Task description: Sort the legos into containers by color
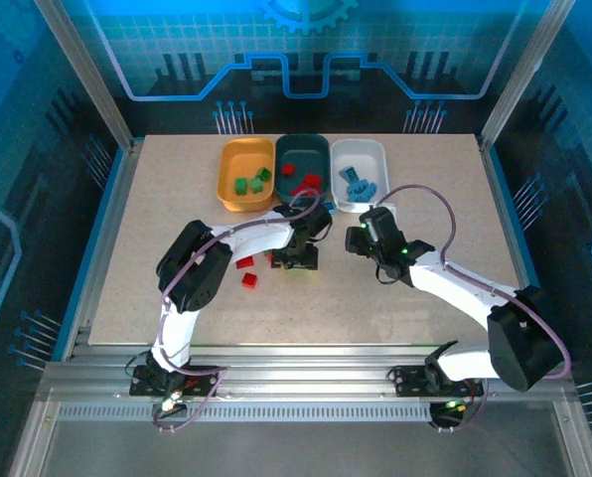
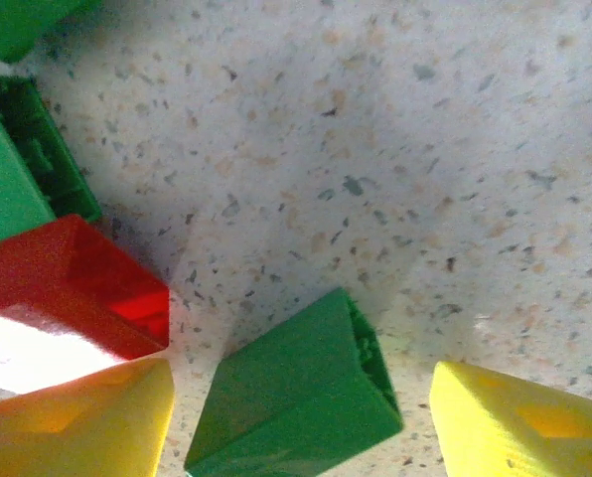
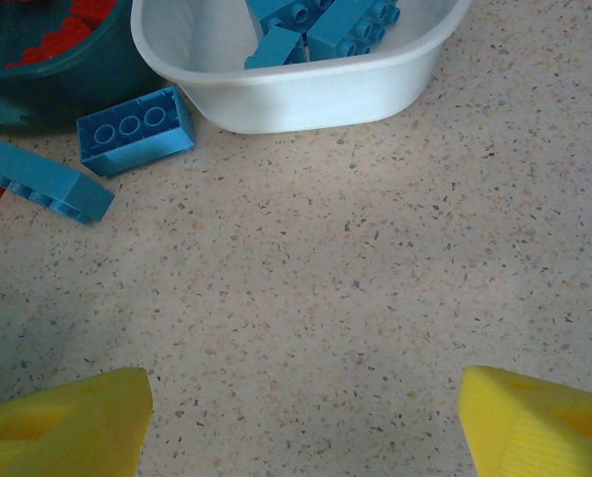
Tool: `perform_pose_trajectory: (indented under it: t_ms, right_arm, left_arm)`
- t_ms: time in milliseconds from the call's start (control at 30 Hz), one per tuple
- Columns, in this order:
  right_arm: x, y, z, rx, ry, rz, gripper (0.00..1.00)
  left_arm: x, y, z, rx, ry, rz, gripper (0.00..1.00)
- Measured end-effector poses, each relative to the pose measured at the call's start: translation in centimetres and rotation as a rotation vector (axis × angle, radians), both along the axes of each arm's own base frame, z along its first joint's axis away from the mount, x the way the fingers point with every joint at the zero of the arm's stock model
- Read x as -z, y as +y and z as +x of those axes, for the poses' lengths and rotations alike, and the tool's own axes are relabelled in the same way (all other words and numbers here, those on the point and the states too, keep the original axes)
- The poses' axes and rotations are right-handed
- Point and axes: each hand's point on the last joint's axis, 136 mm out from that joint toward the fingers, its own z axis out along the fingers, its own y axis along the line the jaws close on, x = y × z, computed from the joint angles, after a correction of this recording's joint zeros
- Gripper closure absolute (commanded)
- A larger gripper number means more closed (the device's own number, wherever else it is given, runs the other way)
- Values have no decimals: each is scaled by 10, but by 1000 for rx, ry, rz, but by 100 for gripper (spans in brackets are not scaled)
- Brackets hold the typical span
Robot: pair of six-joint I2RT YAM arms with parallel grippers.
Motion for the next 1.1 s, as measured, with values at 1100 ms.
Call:
perform_pose_trajectory:
  t_ms: [1100]
  right_arm:
    - [2, 3, 2, -8, 2, 8, 19]
  left_arm:
    - [1, -32, 11, 190, -56, -6, 64]
